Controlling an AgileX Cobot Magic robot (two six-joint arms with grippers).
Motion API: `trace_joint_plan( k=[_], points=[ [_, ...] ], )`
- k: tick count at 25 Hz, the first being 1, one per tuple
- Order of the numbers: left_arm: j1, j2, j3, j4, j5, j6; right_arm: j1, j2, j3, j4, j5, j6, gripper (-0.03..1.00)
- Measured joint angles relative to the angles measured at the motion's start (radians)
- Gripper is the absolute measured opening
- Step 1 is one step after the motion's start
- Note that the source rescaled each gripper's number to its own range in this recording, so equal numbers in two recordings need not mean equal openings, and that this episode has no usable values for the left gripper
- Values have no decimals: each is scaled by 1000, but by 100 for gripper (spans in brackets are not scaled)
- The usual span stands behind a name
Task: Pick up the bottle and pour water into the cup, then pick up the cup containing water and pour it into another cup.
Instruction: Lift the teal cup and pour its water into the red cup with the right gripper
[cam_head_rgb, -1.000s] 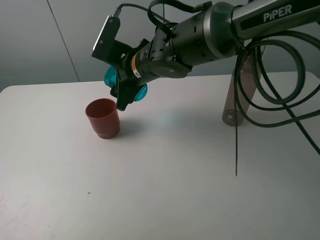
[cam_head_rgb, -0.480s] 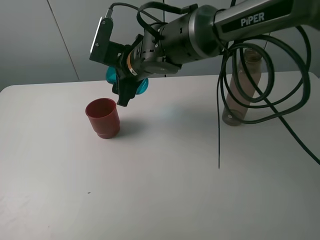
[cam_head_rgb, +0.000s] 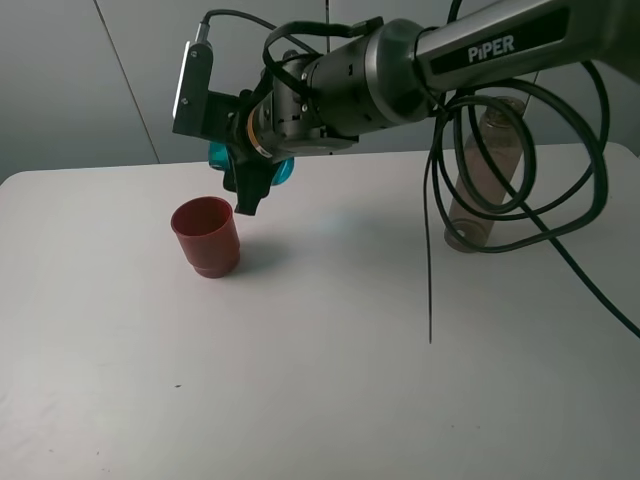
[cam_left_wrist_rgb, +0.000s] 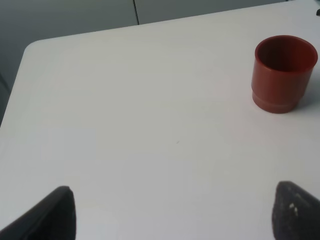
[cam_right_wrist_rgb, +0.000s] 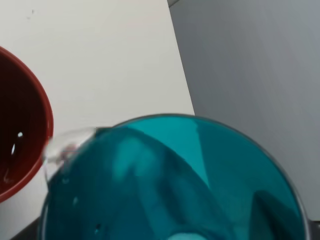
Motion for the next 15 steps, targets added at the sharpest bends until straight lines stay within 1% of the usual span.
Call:
trace_joint_plan(
  k=[5, 12, 15],
  points=[
    [0, 0, 0, 0, 0, 0, 0, 0, 0, -80, -2, 32, 13],
    [0, 0, 0, 0, 0, 0, 1, 26, -2, -149, -2, 36, 13],
    [0, 0, 0, 0, 0, 0, 9, 32, -2, -204, -2, 42, 13]
  ],
)
